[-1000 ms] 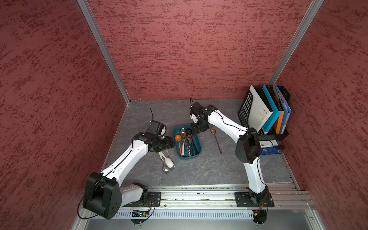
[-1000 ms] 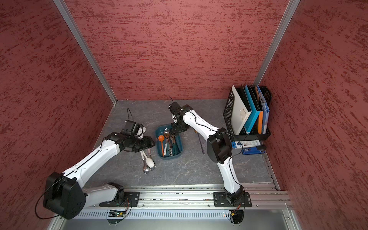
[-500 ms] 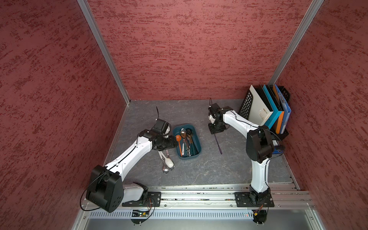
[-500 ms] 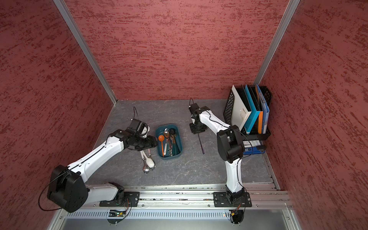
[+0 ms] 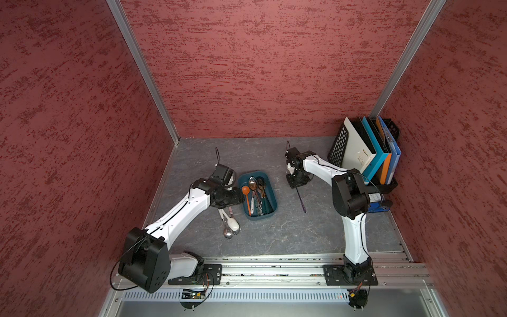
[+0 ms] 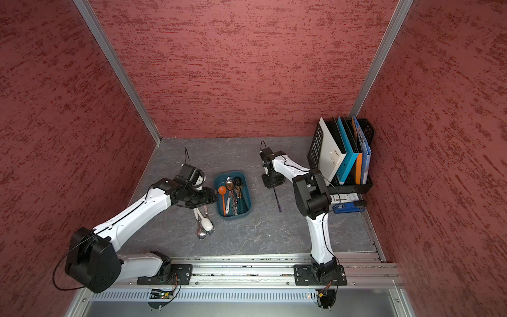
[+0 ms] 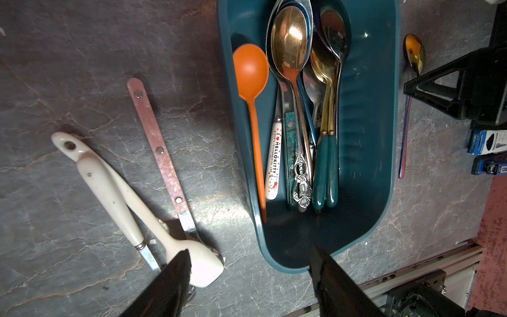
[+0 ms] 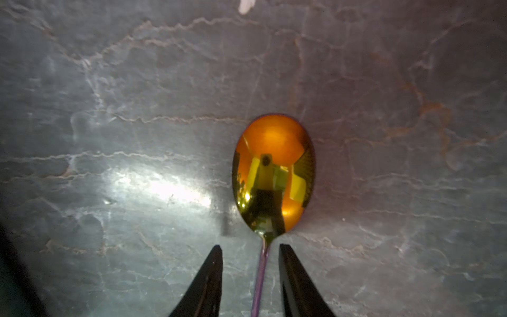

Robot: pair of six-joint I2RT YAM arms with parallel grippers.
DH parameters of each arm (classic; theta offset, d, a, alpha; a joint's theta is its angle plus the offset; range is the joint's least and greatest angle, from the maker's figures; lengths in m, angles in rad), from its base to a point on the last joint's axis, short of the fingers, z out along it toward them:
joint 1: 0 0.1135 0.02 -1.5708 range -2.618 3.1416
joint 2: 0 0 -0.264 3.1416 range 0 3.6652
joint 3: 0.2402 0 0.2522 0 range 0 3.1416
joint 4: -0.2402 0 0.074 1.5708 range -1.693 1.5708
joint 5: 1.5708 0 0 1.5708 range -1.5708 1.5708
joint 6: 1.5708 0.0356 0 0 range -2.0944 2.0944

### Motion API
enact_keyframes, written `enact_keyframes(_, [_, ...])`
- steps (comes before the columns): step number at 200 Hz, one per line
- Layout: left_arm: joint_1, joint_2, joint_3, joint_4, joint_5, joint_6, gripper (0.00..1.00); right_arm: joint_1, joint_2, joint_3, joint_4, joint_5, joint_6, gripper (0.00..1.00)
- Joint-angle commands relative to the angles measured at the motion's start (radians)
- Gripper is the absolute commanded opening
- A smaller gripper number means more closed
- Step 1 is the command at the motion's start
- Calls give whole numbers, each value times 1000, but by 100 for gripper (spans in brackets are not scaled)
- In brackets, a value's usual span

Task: Put the spoon into the storage box
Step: Pick up the spoon from the center of the board.

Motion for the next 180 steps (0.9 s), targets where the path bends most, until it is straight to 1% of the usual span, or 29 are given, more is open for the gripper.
enact_keyframes(1, [-5, 5, 24, -21, -19, -6, 72, -11, 17, -14, 32, 3, 1, 35])
enact_keyframes(21, [-5, 5, 24, -24, -21, -7, 72, -11, 30, -17, 25, -10, 6, 29])
enact_keyframes(57, [-4, 9, 24, -19, -24, -4, 72, -12, 19, -55, 36, -32, 7, 23])
enact_keyframes(75, [-2, 8, 21, -18, -23, -3, 72, -12, 17, -68, 39, -47, -6, 18])
enact_keyframes(106, [20, -16, 5, -16, -14, -3, 73, -13, 17, -81, 41, -52, -20, 9])
enact_keyframes(143, [94, -66, -33, -5, 34, -6, 73, -12, -27, -76, 47, -27, -11, 7])
enact_keyframes(180, [208, -99, -86, 24, 112, -32, 73, -11, -80, -8, 4, -31, 6, 5])
